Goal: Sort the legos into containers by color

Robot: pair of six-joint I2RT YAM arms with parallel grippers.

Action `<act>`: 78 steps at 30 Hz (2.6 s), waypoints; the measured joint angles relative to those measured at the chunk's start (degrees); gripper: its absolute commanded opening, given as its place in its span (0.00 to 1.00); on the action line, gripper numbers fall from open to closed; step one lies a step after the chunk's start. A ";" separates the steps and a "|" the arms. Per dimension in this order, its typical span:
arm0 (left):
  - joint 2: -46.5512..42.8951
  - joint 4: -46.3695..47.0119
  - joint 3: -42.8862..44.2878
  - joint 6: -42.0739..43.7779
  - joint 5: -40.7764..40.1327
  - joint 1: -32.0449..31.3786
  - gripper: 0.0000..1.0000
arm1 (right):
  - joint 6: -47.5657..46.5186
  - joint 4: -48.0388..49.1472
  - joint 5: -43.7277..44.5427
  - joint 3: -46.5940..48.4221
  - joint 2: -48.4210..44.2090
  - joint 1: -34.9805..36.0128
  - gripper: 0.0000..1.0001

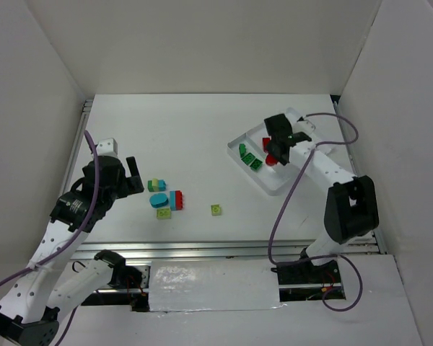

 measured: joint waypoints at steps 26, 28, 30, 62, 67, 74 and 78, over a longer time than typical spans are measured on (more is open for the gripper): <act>0.76 0.00 0.00 0.00 0.00 0.00 1.00 | -11.23 -5.40 -2.45 21.62 18.05 -8.87 0.82; 0.81 0.00 0.00 -0.02 -0.07 0.00 0.99 | -11.85 -5.11 -3.34 21.57 15.69 -7.26 0.82; 0.74 -0.02 0.00 -0.09 -0.46 0.04 1.00 | -12.85 -4.02 -4.42 21.49 13.22 -3.45 0.81; -3.74 -1.73 0.00 -3.10 -6.03 3.67 0.99 | -13.73 -10.58 -12.11 42.91 38.14 38.16 0.91; -3.78 -1.73 0.00 -3.08 -5.97 3.67 1.00 | -13.31 -10.49 -12.02 42.77 39.65 38.16 0.84; -3.82 -1.73 0.00 -3.06 -5.73 3.67 1.00 | -13.07 -10.19 -12.63 41.66 40.85 38.16 0.61; -3.82 -1.73 0.00 -3.06 -5.60 3.67 1.00 | -12.72 -8.68 -12.35 39.91 40.44 38.14 0.43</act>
